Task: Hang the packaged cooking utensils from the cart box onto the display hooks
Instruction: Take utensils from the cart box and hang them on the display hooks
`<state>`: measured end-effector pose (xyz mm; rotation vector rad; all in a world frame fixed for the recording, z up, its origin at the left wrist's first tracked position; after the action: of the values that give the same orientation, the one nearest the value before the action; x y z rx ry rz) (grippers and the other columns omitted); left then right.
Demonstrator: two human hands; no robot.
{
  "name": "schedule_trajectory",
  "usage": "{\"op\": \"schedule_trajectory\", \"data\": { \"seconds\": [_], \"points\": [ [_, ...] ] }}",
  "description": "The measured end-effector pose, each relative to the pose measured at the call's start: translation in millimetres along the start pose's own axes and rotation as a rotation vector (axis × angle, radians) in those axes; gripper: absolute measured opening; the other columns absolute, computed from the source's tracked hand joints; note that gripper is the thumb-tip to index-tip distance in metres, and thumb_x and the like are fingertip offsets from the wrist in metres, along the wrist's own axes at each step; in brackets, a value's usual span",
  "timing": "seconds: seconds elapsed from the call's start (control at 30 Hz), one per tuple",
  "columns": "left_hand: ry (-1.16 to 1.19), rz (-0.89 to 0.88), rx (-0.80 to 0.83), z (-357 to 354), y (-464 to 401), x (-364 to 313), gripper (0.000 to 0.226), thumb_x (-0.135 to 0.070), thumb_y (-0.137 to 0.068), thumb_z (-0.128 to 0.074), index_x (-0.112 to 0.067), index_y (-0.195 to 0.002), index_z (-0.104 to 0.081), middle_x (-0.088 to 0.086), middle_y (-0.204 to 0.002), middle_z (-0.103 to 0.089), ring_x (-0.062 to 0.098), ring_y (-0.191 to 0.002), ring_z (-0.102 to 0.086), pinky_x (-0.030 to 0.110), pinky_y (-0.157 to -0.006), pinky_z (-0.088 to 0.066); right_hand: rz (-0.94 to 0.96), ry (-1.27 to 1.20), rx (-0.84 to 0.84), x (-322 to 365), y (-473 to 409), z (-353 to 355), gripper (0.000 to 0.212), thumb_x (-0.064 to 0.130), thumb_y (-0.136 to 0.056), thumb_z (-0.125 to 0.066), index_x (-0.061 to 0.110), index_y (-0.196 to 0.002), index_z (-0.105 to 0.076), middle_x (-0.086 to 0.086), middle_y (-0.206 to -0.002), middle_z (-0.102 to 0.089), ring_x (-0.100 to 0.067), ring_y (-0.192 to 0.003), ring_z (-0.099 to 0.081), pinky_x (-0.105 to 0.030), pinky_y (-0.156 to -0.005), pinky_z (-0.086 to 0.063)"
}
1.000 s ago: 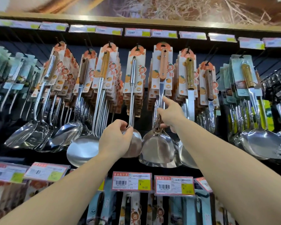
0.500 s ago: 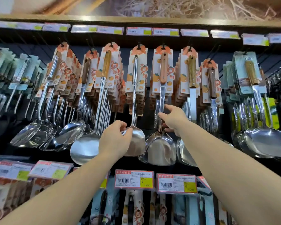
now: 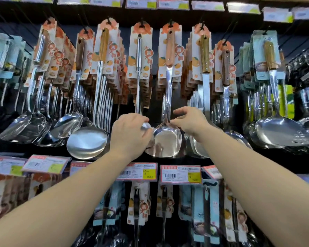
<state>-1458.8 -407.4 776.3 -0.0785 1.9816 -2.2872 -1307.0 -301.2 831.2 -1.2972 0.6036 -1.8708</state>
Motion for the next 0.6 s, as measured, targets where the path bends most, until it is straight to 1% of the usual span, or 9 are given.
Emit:
{"op": "schedule_trajectory", "data": {
  "seconds": [0.1, 0.17, 0.23, 0.3, 0.37, 0.43, 0.53, 0.6],
  "points": [
    [-0.021, -0.039, 0.04, -1, 2, -9, 0.032, -0.042, -0.081, -0.061, -0.021, -0.104, -0.07, 0.0, -0.108, -0.066, 0.024, -0.107, -0.056, 0.039, -0.093, -0.04, 0.024, 0.029, 0.009, -7, 5, 5, 0.032, 0.008, -0.079, -0.074, 0.017, -0.109, -0.07, -0.003, -0.099, -0.073, -0.019, -0.092, -0.068, -0.038, -0.089, -0.056],
    [-0.039, -0.041, 0.079, -1, 4, -14, 0.038, -0.047, -0.081, -0.058, -0.022, -0.107, -0.069, 0.0, -0.112, -0.065, 0.024, -0.11, -0.055, 0.04, -0.094, -0.039, 0.031, 0.049, 0.015, -12, 9, 8, 0.027, 0.005, -0.081, -0.07, 0.018, -0.104, -0.072, -0.004, -0.099, -0.073, -0.02, -0.092, -0.068, -0.038, -0.088, -0.056],
    [-0.062, -0.039, 0.095, 0, 7, -17, 0.037, -0.047, -0.083, -0.059, -0.022, -0.108, -0.07, 0.0, -0.112, -0.066, 0.024, -0.109, -0.055, 0.038, -0.094, -0.039, 0.036, 0.087, 0.035, -16, 12, 7, 0.027, 0.005, -0.083, -0.068, 0.017, -0.107, -0.071, -0.002, -0.1, -0.072, -0.019, -0.094, -0.066, -0.034, -0.09, -0.055],
    [-0.089, -0.033, 0.105, 1, 10, -22, 0.034, -0.045, -0.086, -0.059, -0.021, -0.105, -0.071, 0.0, -0.11, -0.067, 0.023, -0.107, -0.057, 0.038, -0.094, -0.04, 0.046, 0.111, 0.035, -18, 14, 10, 0.028, 0.003, -0.085, -0.064, 0.016, -0.109, -0.071, -0.003, -0.101, -0.07, -0.018, -0.094, -0.064, -0.029, -0.088, -0.053],
    [-0.083, -0.006, 0.093, 4, 13, -26, 0.036, -0.046, -0.084, -0.054, -0.019, -0.096, -0.074, 0.0, -0.102, -0.07, 0.025, -0.1, -0.061, 0.039, -0.092, -0.043, 0.046, 0.116, 0.029, -21, 15, 12, 0.027, 0.003, -0.088, -0.061, 0.015, -0.11, -0.07, -0.003, -0.102, -0.07, -0.016, -0.091, -0.061, -0.025, -0.085, -0.05],
    [-0.088, 0.023, 0.087, 7, 17, -30, 0.042, -0.048, -0.081, -0.047, -0.017, -0.088, -0.075, 0.001, -0.094, -0.071, 0.026, -0.093, -0.063, 0.039, -0.086, -0.047, 0.044, 0.109, 0.035, -24, 18, 12, 0.029, 0.003, -0.087, -0.063, 0.013, -0.114, -0.069, -0.004, -0.103, -0.069, -0.015, -0.091, -0.059, -0.025, -0.087, -0.049],
    [-0.126, 0.104, 0.179, 11, 20, -34, 0.045, -0.052, -0.08, -0.043, -0.022, -0.093, -0.073, -0.004, -0.1, -0.07, 0.023, -0.1, -0.06, 0.039, -0.086, -0.047, 0.074, 0.135, 0.057, -26, 23, 12, 0.035, 0.005, -0.085, -0.065, 0.015, -0.119, -0.067, -0.003, -0.114, -0.068, -0.019, -0.103, -0.061, -0.026, -0.089, -0.046],
    [-0.155, 0.11, 0.212, 13, 23, -35, 0.044, -0.053, -0.081, -0.04, -0.023, -0.088, -0.071, -0.007, -0.096, -0.069, 0.022, -0.099, -0.06, 0.037, -0.081, -0.048, 0.093, 0.149, 0.078, -28, 28, 9, 0.036, 0.008, -0.087, -0.064, 0.016, -0.122, -0.065, -0.001, -0.12, -0.067, -0.02, -0.109, -0.061, -0.026, -0.089, -0.045]
  ]
}}
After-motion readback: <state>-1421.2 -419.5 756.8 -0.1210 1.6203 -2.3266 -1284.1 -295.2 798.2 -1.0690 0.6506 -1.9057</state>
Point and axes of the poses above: each hand's wrist, its own y-axis away from the middle knuckle, its own z-axis out of the back of the hand, x = y × z, the point moved 1 cm from there along -y, towards the middle knuckle
